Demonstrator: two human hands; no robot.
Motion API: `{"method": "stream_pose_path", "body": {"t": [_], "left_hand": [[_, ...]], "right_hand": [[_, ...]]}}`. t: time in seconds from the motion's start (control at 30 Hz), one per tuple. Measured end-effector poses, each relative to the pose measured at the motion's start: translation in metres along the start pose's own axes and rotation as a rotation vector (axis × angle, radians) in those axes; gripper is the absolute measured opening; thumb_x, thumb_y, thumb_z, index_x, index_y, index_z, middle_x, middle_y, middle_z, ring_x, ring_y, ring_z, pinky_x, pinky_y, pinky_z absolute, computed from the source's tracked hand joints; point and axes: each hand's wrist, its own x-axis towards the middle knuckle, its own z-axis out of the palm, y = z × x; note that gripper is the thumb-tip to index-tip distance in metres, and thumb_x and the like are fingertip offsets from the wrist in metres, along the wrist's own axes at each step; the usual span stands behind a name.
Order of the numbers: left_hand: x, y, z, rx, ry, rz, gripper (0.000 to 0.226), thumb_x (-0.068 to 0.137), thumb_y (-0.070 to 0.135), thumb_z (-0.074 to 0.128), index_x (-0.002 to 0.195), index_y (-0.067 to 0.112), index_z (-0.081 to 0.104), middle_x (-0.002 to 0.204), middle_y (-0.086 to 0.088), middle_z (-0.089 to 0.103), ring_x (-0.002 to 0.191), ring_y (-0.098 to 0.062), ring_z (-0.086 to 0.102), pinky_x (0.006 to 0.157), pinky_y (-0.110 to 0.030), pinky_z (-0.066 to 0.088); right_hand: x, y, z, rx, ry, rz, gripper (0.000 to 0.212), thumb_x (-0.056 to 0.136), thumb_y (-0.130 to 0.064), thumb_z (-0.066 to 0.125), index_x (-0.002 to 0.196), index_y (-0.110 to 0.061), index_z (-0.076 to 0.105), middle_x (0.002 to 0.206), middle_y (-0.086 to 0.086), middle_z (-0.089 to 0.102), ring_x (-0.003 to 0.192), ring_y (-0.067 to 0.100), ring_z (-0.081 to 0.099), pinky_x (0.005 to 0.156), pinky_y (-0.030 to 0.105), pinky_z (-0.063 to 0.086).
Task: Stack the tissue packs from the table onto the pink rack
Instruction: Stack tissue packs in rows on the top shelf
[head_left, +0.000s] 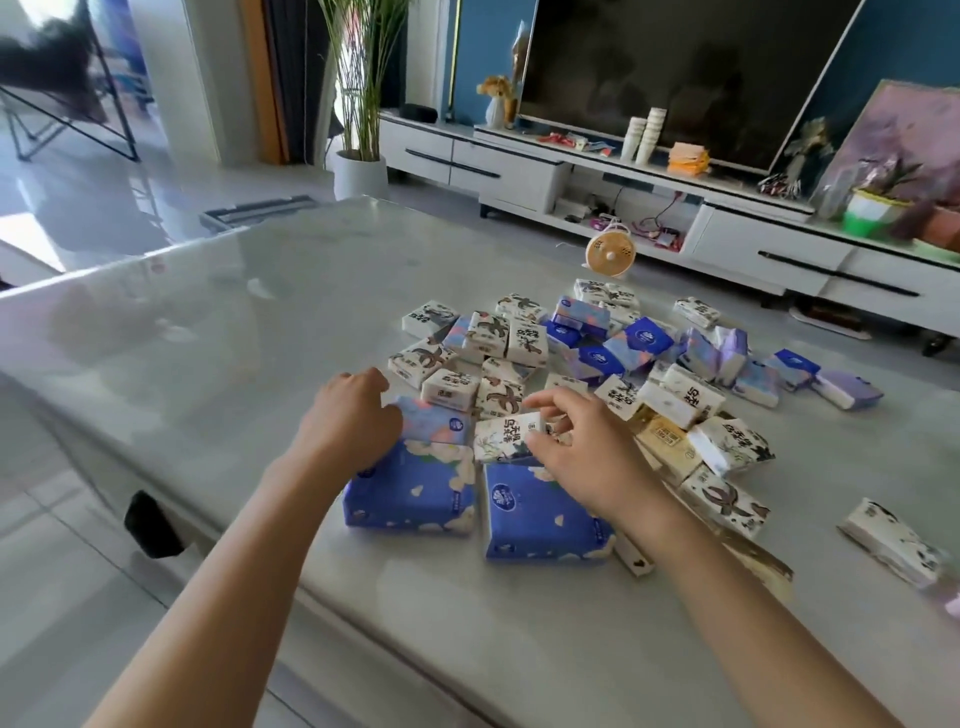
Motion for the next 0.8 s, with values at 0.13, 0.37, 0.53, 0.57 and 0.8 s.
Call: {"method": "stream_pose_path", "body": {"t": [0.13, 0.37, 0.53, 0.57, 0.8], "left_hand": [[0.0, -0.002, -0.007, -0.02, -0.073, -0.002, 0.048, 0.094, 0.04, 0.047, 0.129, 0.007, 0.049, 0.127, -0.015, 0.055, 0.114, -0.03, 0.052, 0.089, -0.028, 0.038], [0.001, -0.006, 0.002, -0.163, -0.067, 0.067, 0.046, 0.091, 0.029, 0.056, 0.133, 0.014, 0.046, 0.136, -0.009, 0.049, 0.122, -0.025, 0.047, 0.097, -0.029, 0.035], [0.012, -0.013, 0.007, -0.535, -0.214, -0.001, 0.062, 0.072, 0.02, 0.079, 0.128, 0.018, 0.053, 0.128, 0.001, 0.053, 0.108, -0.016, 0.053, 0.086, -0.023, 0.04], [0.015, -0.014, 0.007, -0.557, -0.224, -0.011, 0.061, 0.071, 0.017, 0.08, 0.126, 0.019, 0.055, 0.125, 0.001, 0.054, 0.104, -0.015, 0.054, 0.083, -0.022, 0.041], [0.032, -0.016, 0.008, -0.31, -0.268, 0.074, 0.057, 0.07, 0.011, 0.078, 0.121, 0.018, 0.056, 0.118, 0.0, 0.055, 0.099, -0.015, 0.051, 0.079, -0.022, 0.041]], "right_hand": [[-0.003, -0.007, 0.0, -0.046, -0.04, -0.047, 0.027, 0.09, -0.02, 0.054, 0.117, -0.026, 0.056, 0.113, -0.004, 0.049, 0.103, 0.01, 0.048, 0.089, 0.025, 0.042], [0.005, -0.001, 0.0, -0.051, 0.002, -0.064, 0.021, 0.091, -0.014, 0.052, 0.109, -0.023, 0.06, 0.108, -0.003, 0.055, 0.096, 0.008, 0.051, 0.072, 0.006, 0.038], [0.037, 0.016, -0.013, -0.039, 0.176, 0.042, 0.022, 0.091, -0.005, 0.048, 0.11, -0.012, 0.06, 0.101, 0.0, 0.057, 0.086, 0.009, 0.051, 0.058, 0.005, 0.039], [0.046, 0.021, -0.017, -0.05, 0.198, 0.072, 0.023, 0.091, -0.004, 0.048, 0.11, -0.01, 0.06, 0.099, 0.001, 0.056, 0.087, 0.011, 0.051, 0.058, 0.006, 0.036], [0.105, 0.044, -0.023, -0.135, 0.108, 0.212, 0.037, 0.087, 0.001, 0.048, 0.122, -0.008, 0.052, 0.105, 0.006, 0.052, 0.098, 0.02, 0.051, 0.077, 0.027, 0.039]]}}
